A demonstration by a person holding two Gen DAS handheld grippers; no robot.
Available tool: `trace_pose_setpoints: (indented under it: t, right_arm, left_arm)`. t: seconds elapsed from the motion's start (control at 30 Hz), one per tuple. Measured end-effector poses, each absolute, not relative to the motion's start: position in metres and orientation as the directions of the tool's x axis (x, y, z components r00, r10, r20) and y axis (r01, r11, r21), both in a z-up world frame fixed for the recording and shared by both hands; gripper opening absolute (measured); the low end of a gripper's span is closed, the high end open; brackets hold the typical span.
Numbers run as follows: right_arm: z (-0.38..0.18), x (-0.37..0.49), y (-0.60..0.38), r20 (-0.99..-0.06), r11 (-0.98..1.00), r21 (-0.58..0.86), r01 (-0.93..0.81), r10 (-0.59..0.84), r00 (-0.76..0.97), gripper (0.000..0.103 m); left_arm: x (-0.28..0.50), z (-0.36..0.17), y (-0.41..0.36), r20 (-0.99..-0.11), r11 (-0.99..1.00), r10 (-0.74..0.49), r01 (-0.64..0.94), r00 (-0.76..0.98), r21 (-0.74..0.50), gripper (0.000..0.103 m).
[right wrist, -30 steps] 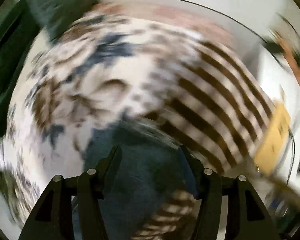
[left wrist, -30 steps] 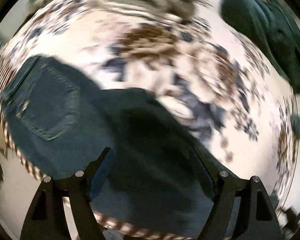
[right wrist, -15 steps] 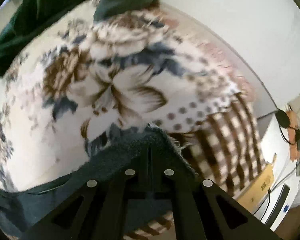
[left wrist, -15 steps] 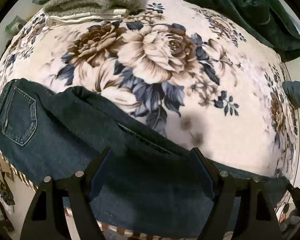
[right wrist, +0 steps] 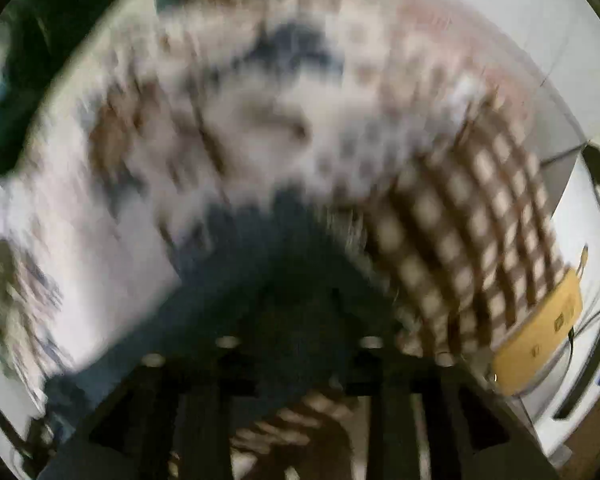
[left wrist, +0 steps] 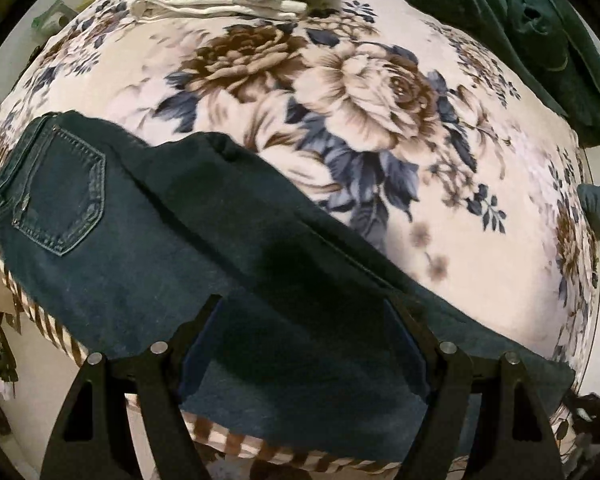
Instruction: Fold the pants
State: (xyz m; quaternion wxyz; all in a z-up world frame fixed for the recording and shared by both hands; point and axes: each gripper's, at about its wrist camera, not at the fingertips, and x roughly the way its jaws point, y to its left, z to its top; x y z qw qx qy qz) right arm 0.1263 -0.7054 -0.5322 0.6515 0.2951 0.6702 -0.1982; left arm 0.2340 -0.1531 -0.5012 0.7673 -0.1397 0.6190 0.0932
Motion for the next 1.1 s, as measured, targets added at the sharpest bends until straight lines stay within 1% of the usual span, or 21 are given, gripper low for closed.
trace_pose_setpoints:
  t: [0.03, 0.07, 0.1, 0.17, 0.2, 0.23, 0.27, 0.3, 0.33, 0.4, 0.43, 0.5, 0.53, 0.63, 0.73, 0.77, 0.8, 0.83, 0.87, 0.93, 1.1]
  right_arm:
    - [-0.550, 0.124, -0.700, -0.990, 0.750, 0.028, 0.661, 0.112, -0.086, 0.034]
    - [-0.555, 0.122, -0.696, -0.987, 0.745, -0.015, 0.667, 0.096, -0.130, 0.034]
    - [-0.552, 0.123, -0.689, -0.986, 0.741, -0.037, 0.670, 0.081, -0.144, 0.034]
    - [-0.527, 0.132, -0.662, -0.991, 0.770, -0.036, 0.637, 0.054, -0.121, 0.034]
    - [-0.511, 0.139, -0.644, -0.995, 0.788, -0.027, 0.615, 0.040, -0.096, 0.037]
    - [-0.499, 0.144, -0.628, -0.997, 0.803, -0.021, 0.596, 0.031, -0.077, 0.048]
    - [-0.478, 0.156, -0.593, -0.999, 0.836, 0.009, 0.549, 0.033, -0.034, 0.054]
    - [-0.466, 0.168, -0.564, -0.998, 0.859, 0.055, 0.509, 0.066, -0.003, 0.065]
    - [-0.462, 0.177, -0.538, -0.994, 0.872, 0.100, 0.478, 0.107, 0.013, 0.067]
    - [-0.461, 0.209, -0.464, -0.957, 0.886, 0.273, 0.374, 0.290, 0.014, 0.067]
    - [-0.466, 0.228, -0.420, -0.916, 0.867, 0.376, 0.325, 0.400, -0.007, 0.067]
    - [-0.483, 0.259, -0.348, -0.831, 0.808, 0.519, 0.278, 0.554, -0.058, 0.067]
    - [-0.488, 0.269, -0.324, -0.812, 0.798, 0.543, 0.261, 0.578, -0.080, 0.067]
    - [-0.512, 0.309, -0.215, -0.771, 0.794, 0.595, 0.123, 0.607, -0.192, 0.067]
    - [-0.533, 0.328, -0.157, -0.769, 0.808, 0.586, 0.058, 0.577, -0.274, 0.067]
    - [-0.541, 0.334, -0.140, -0.783, 0.824, 0.566, 0.029, 0.548, -0.294, 0.067]
    - [-0.548, 0.337, -0.126, -0.804, 0.848, 0.530, -0.013, 0.498, -0.324, 0.064]
    - [-0.554, 0.344, -0.119, -0.819, 0.863, 0.505, -0.036, 0.465, -0.337, 0.032]
    - [-0.556, 0.345, -0.114, -0.825, 0.865, 0.499, -0.053, 0.455, -0.336, 0.011]
    - [-0.552, 0.348, -0.113, -0.838, 0.877, 0.478, -0.053, 0.437, -0.326, 0.009]
    - [-0.517, 0.363, -0.103, -0.892, 0.903, 0.421, -0.084, 0.395, -0.220, 0.007]
  left_arm:
    - [0.232, -0.501, -0.149, -0.977, 0.941, -0.030, -0.324, 0.213, -0.099, 0.077]
    - [0.230, -0.501, -0.143, -0.978, 0.939, -0.027, -0.332, 0.207, -0.096, 0.077]
    - [0.227, -0.501, -0.137, -0.980, 0.935, -0.021, -0.343, 0.200, -0.090, 0.077]
    - [0.220, -0.498, -0.118, -0.980, 0.924, -0.019, -0.371, 0.199, -0.094, 0.077]
    - [0.217, -0.496, -0.107, -0.980, 0.916, -0.020, -0.388, 0.196, -0.096, 0.077]
    - [0.214, -0.492, -0.092, -0.981, 0.906, -0.018, -0.412, 0.195, -0.099, 0.077]
    - [0.211, -0.490, -0.079, -0.980, 0.897, -0.013, -0.432, 0.198, -0.099, 0.077]
    - [0.208, -0.487, -0.064, -0.980, 0.886, -0.001, -0.453, 0.201, -0.094, 0.077]
    - [0.206, -0.485, -0.048, -0.979, 0.875, 0.014, -0.477, 0.203, -0.086, 0.077]
    - [0.206, -0.483, -0.019, -0.977, 0.856, 0.052, -0.513, 0.209, -0.064, 0.077]
    - [0.207, -0.483, -0.004, -0.975, 0.848, 0.071, -0.527, 0.209, -0.051, 0.077]
    - [0.211, -0.489, 0.028, -0.978, 0.833, 0.102, -0.553, 0.184, -0.018, 0.077]
    - [0.211, -0.492, 0.040, -0.978, 0.826, 0.106, -0.563, 0.182, -0.015, 0.077]
    - [0.210, -0.503, 0.077, -0.981, 0.803, 0.116, -0.596, 0.156, 0.001, 0.077]
    - [0.206, -0.511, 0.102, -0.985, 0.786, 0.088, -0.618, 0.150, -0.023, 0.077]
    - [0.205, -0.513, 0.107, -0.986, 0.783, 0.075, -0.621, 0.151, -0.035, 0.077]
    - [0.204, -0.514, 0.109, -0.986, 0.783, 0.066, -0.620, 0.150, -0.042, 0.077]
    - [0.203, -0.516, 0.112, -0.988, 0.784, 0.053, -0.619, 0.148, -0.051, 0.077]
    - [0.202, -0.517, 0.113, -0.988, 0.784, 0.041, -0.618, 0.147, -0.060, 0.077]
    - [0.202, -0.520, 0.114, -0.989, 0.790, 0.029, -0.609, 0.147, -0.068, 0.077]
    - [0.197, -0.525, 0.116, -0.989, 0.798, -0.017, -0.594, 0.148, -0.102, 0.077]
